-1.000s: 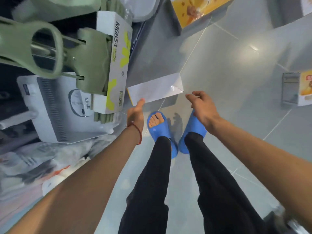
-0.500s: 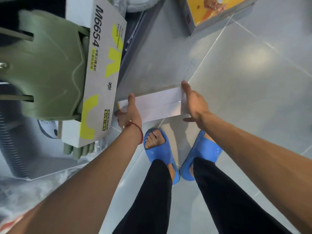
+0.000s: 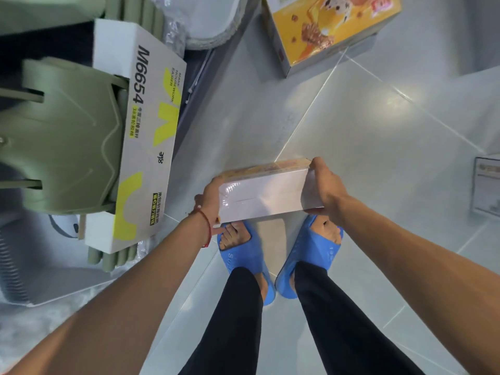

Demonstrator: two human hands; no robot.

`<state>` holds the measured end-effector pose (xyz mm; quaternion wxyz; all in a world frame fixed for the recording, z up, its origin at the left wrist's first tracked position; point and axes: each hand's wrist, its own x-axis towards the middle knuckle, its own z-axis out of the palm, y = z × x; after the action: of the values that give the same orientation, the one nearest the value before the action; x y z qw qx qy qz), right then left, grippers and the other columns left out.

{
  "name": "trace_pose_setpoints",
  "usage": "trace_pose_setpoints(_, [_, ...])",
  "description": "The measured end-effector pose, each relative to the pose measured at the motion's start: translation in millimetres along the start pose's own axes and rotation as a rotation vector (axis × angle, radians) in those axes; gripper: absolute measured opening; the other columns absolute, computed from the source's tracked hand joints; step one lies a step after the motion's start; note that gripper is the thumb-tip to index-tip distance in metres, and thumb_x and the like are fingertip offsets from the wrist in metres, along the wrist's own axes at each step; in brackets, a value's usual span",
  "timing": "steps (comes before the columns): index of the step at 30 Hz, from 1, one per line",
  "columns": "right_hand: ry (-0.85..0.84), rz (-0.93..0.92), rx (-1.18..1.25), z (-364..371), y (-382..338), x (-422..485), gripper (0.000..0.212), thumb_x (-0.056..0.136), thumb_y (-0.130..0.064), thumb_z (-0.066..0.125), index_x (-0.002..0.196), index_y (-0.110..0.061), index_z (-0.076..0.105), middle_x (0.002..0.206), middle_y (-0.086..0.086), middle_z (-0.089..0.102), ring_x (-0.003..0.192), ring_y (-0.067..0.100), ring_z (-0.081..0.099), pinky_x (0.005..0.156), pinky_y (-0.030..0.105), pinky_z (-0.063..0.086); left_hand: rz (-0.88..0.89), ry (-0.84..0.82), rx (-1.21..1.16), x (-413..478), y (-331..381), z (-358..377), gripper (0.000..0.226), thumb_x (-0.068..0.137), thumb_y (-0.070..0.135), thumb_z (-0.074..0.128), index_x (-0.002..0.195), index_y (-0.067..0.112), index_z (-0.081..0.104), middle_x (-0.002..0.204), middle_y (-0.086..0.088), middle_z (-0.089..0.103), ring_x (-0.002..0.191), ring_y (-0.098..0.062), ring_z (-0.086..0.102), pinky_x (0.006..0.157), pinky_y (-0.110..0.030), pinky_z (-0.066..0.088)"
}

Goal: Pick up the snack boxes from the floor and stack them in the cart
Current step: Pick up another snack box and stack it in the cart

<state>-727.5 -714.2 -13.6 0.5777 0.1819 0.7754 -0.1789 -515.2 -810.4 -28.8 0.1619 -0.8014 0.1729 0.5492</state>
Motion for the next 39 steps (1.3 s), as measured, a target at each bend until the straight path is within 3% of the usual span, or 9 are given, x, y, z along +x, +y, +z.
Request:
trace_pose_setpoints(5, [-0.130, 0.076, -0.114, -10.0, -12.7, 15.7, 0.028, 0.087, -0.048, 0.050, 0.087, -0.022, 0.063, 0.095, 0.006, 0.067, 0.089, 0.030, 0.065, 0.095, 0.048, 0.054, -0.049, -0.225, -0.008, 1.1, 17.5, 4.5, 0.046, 0.085, 0.059, 0.061, 0.080, 0.013, 0.066, 0.073, -0.010, 0.069, 0.066, -0.027, 0.068, 0.075, -0.035, 0.052])
trace_pose_setpoints(7, [-0.189, 0.083, -0.131, -8.6, -17.2, 17.7, 0.030, 0.091, -0.047, 0.052, 0.087, -0.020, 0.064, 0.085, 0.006, 0.067, 0.078, 0.029, 0.064, 0.087, 0.040, 0.051, -0.070, -0.332, -0.048, 10.7, 23.9, 1.9, 0.048, 0.083, 0.060, 0.061, 0.086, 0.013, 0.071, 0.083, -0.012, 0.071, 0.080, -0.031, 0.068, 0.081, -0.038, 0.054])
trace_pose_setpoints(10, [-0.266, 0.040, -0.025, -3.9, -12.6, 34.3, 0.051, 0.087, -0.046, 0.055, 0.117, -0.007, 0.070, 0.111, 0.013, 0.074, 0.094, 0.037, 0.072, 0.092, 0.042, 0.056, -0.073, -0.315, -0.087, 23.7, 26.1, 2.7, 0.039, 0.086, 0.050, 0.059, 0.087, 0.013, 0.071, 0.084, -0.013, 0.070, 0.081, -0.032, 0.066, 0.081, -0.039, 0.053])
trace_pose_setpoints(16, [-0.262, -0.035, 0.080, -25.2, 9.8, -2.0, 0.030, 0.105, -0.020, 0.043, 0.081, -0.011, 0.057, 0.047, -0.001, 0.063, 0.035, 0.012, 0.059, 0.033, 0.013, 0.038, 0.025, -0.323, -0.146, 0.9, 8.2, 6.0, 0.034, 0.094, 0.032, 0.054, 0.116, 0.012, 0.070, 0.108, -0.013, 0.071, 0.091, -0.031, 0.066, 0.098, -0.044, 0.049])
trace_pose_setpoints(23, [-0.223, -0.109, 0.182, -64.9, 45.9, -94.0, 0.014, 0.093, -0.009, 0.052, 0.094, -0.017, 0.064, 0.080, 0.000, 0.076, 0.066, 0.015, 0.068, 0.051, 0.021, 0.048, 0.128, -0.333, -0.185, -93.4, -9.7, -20.1, 0.037, 0.073, 0.023, 0.058, 0.106, 0.007, 0.064, 0.111, -0.020, 0.065, 0.093, -0.034, 0.064, 0.086, -0.039, 0.051])
trace_pose_setpoints(27, [-0.165, -0.061, 0.269, -91.8, 61.7, -164.1, 0.047, 0.088, -0.005, 0.057, 0.131, -0.020, 0.047, 0.116, 0.007, 0.072, 0.099, 0.023, 0.070, 0.068, 0.033, 0.049, 0.190, -0.270, -0.105, -171.6, -14.5, -33.3, 0.009, 0.069, 0.023, 0.053, 0.077, 0.018, 0.052, 0.086, -0.012, 0.058, 0.067, -0.027, 0.058, 0.060, -0.026, 0.048])
trace_pose_setpoints(30, [-0.178, -0.048, 0.317, -110.6, 68.4, -221.6, 0.056, 0.090, -0.003, 0.057, 0.139, -0.022, 0.038, 0.122, 0.007, 0.070, 0.104, 0.024, 0.069, 0.071, 0.035, 0.050, 0.223, -0.279, -0.077, -224.2, -19.1, -47.2, 0.025, 0.055, 0.022, 0.054, 0.080, 0.018, 0.053, 0.092, -0.014, 0.056, 0.071, -0.029, 0.057, 0.064, -0.031, 0.046])
trace_pose_setpoints(36, [-0.187, -0.143, 0.354, -154.7, 67.0, -325.6, 0.049, 0.087, -0.001, 0.054, 0.131, -0.023, 0.053, 0.118, 0.007, 0.075, 0.102, 0.022, 0.073, 0.073, 0.032, 0.050, 0.447, -0.212, -0.034, -332.2, -18.3, -68.4, 0.028, 0.047, 0.021, 0.060, 0.072, 0.016, 0.048, 0.098, -0.016, 0.047, 0.082, -0.033, 0.051, 0.057, -0.030, 0.036])
trace_pose_setpoints(39, [-0.185, -0.190, 0.419, -177.8, 59.5, -375.1, 0.040, 0.086, 0.002, 0.052, 0.111, -0.028, 0.056, 0.112, 0.008, 0.075, 0.091, 0.020, 0.072, 0.069, 0.031, 0.050, 0.542, -0.187, -0.031, -394.9, -20.5, -75.9, 0.008, 0.055, 0.020, 0.055, 0.059, 0.022, 0.049, 0.077, -0.012, 0.049, 0.060, -0.024, 0.058, 0.052, -0.026, 0.035])
